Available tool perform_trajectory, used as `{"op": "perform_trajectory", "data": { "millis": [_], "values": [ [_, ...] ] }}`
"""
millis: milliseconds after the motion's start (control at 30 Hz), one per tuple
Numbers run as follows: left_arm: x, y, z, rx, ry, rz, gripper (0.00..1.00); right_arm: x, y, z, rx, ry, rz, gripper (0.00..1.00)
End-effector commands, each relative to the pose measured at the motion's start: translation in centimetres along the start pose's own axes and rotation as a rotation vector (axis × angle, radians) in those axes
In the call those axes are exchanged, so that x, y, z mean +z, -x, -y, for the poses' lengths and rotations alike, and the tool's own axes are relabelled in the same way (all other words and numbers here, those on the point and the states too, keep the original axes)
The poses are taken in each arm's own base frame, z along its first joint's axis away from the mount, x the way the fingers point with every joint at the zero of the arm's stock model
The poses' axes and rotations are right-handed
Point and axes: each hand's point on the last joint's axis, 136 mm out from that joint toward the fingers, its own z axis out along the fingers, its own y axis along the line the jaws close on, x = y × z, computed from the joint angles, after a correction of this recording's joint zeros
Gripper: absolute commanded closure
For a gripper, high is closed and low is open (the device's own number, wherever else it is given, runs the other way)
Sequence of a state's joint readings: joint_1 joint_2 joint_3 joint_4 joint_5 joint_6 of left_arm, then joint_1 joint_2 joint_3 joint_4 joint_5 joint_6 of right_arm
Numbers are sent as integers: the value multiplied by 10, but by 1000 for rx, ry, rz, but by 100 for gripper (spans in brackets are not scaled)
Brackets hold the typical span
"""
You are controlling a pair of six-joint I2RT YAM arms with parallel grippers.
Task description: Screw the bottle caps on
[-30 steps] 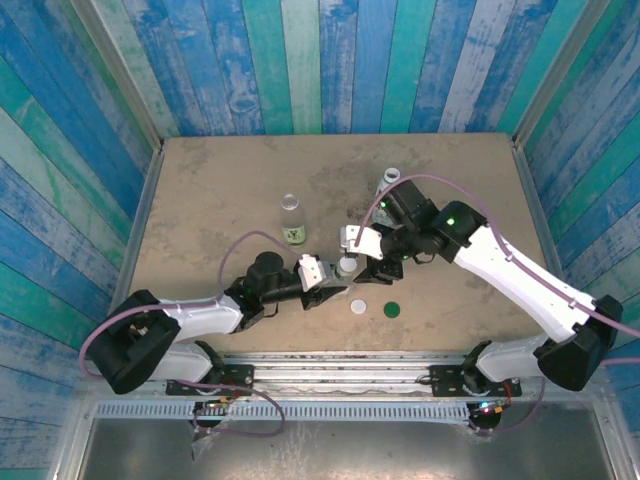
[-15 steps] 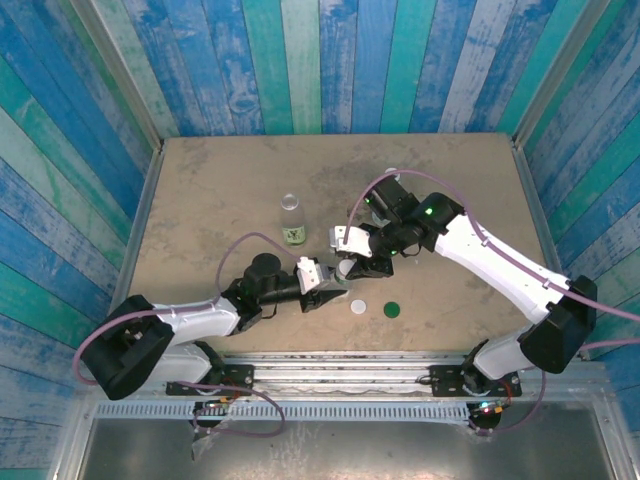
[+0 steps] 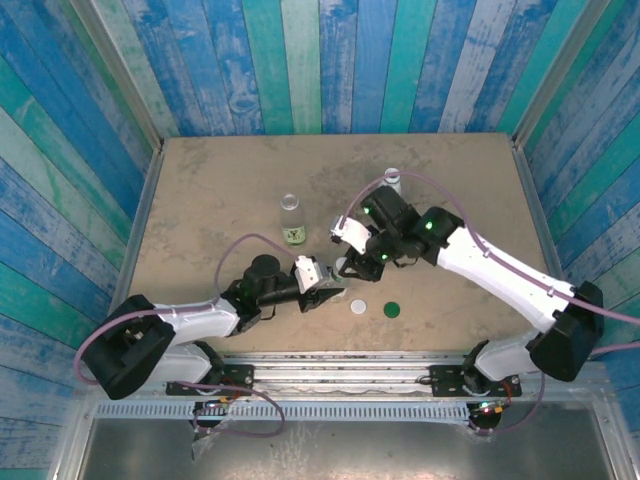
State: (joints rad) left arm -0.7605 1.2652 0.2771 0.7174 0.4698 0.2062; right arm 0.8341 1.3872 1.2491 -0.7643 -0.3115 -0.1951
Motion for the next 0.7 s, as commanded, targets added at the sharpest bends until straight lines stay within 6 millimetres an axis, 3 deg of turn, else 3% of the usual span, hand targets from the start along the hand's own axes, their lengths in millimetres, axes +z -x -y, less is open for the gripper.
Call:
{"op": "perform_trajectory", "data": {
  "millis": [0,67,133,267,367,533,667],
  "values": [
    [3,12,-9,32,50,48,97,4,10,1,295,-112,83,73],
    [4,12,-11,31,56,45,98,3,3,4,416,-139,54,71],
    [4,11,-11,34,57,43,98,1,-3,6,415,-165,26,59],
    [1,12,-3,53,21,55,96,-17,-1,9,192,-205,60,36],
    [0,16,0,57,3,65,96,-31,6,1,27,-186,149,28],
    [1,18,5,54,-32,72,95,-31,18,-10,-75,-143,337,27],
    [1,18,6,56,-34,74,95,-16,17,-11,-69,-109,308,28]
  ]
}}
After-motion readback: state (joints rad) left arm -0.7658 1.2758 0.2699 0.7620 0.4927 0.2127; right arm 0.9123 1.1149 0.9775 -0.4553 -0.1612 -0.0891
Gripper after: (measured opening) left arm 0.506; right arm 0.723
